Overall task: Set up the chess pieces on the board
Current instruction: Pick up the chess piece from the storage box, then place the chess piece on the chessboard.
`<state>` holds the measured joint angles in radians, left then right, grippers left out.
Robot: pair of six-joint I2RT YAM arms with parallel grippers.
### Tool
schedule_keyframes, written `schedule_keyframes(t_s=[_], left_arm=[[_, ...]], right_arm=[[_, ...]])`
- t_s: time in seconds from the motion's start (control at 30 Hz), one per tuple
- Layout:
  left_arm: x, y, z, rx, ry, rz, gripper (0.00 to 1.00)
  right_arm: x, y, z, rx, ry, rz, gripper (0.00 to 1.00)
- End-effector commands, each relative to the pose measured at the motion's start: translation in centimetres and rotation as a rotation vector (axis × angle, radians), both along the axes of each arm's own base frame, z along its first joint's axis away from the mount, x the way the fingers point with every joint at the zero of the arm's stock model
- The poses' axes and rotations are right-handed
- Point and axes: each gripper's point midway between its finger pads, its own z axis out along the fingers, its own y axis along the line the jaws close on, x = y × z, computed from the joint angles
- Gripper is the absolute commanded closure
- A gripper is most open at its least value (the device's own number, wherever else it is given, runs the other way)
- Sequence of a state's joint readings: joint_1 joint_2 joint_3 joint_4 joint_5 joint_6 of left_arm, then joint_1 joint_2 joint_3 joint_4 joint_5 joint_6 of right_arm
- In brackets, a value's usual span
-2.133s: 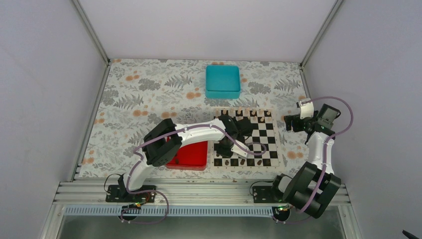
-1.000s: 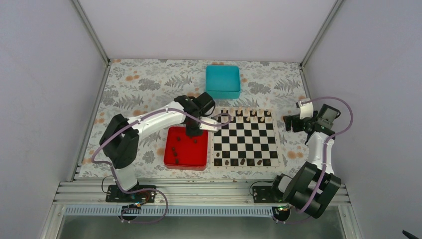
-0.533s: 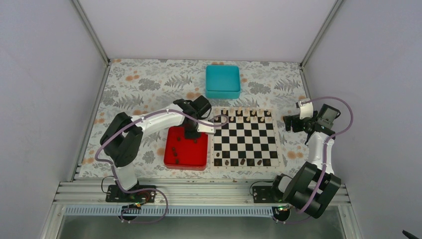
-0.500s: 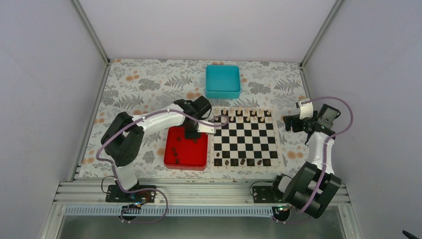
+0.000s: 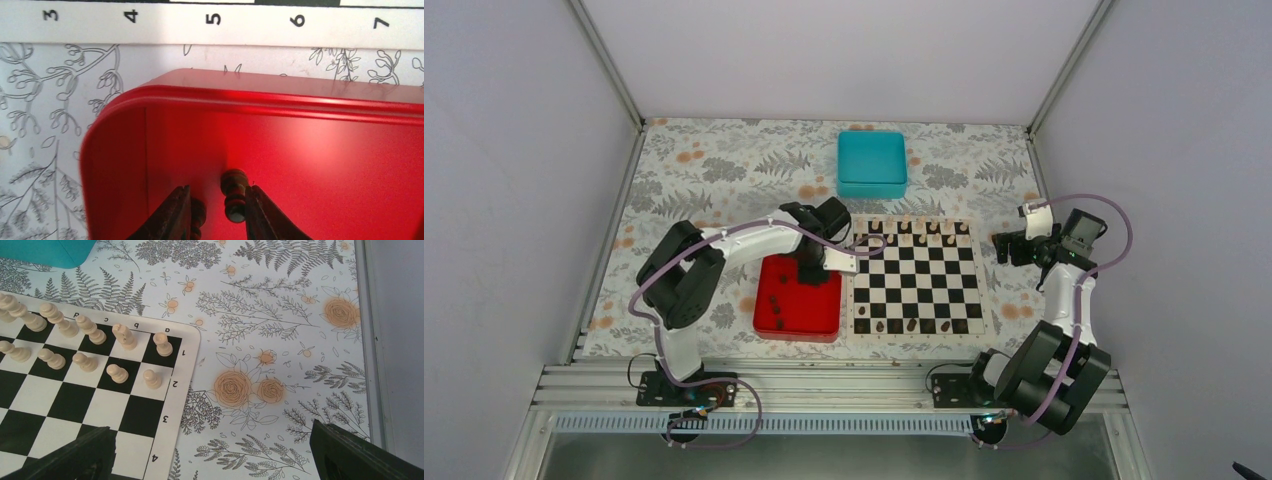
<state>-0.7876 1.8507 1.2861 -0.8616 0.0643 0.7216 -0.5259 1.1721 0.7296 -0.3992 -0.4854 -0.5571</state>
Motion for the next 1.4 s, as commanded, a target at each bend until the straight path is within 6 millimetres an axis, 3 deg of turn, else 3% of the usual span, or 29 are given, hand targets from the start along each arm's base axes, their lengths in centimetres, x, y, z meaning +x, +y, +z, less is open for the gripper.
schedule_keyframes(t_s=[0.0, 0.37, 0.47, 0.63, 0.8, 1.03, 1.17, 1.23, 1.37], left_arm=[[-0.6, 0.3, -1.3, 0.019, 0.047, 0.000, 0.72], [-0.6, 0.9, -2.3, 0.053, 0.050, 0.004, 0.72], [-0.6, 0.6, -2.2, 0.048, 0.054, 0.000, 0.79], [-0.5, 0.5, -1.8, 0.044, 0.053, -0.001, 0.83], [-0.5, -0.5, -0.1, 0.018, 0.043, -0.009, 0.89], [-1.0, -3.3, 5.5, -0.017, -0.033, -0.059, 0.90], [-1.6, -6.2, 8.5, -0.048, -0.080, -0.117, 0.89], [-2.0, -8.0, 9.3, -0.068, -0.094, -0.149, 0.89], [-2.7, -11.8, 8.8, -0.071, -0.110, -0.216, 0.89]], right_arm=[[0.4, -0.3, 0.7, -0.005, -0.018, 0.012, 0.00], [0.3, -0.2, 0.6, -0.003, -0.016, 0.014, 0.00], [0.3, -0.2, 0.6, -0.003, -0.015, 0.015, 0.00], [0.3, -0.2, 0.6, -0.002, -0.016, 0.016, 0.00], [0.3, -0.1, 0.6, 0.000, -0.015, 0.018, 0.00], [0.3, -0.1, 0.7, 0.002, -0.017, 0.021, 0.00], [0.3, -0.1, 0.6, 0.003, -0.015, 0.020, 0.00], [0.3, 0.0, 0.6, 0.004, -0.015, 0.021, 0.00], [0.3, 0.0, 0.5, 0.006, -0.012, 0.022, 0.00]])
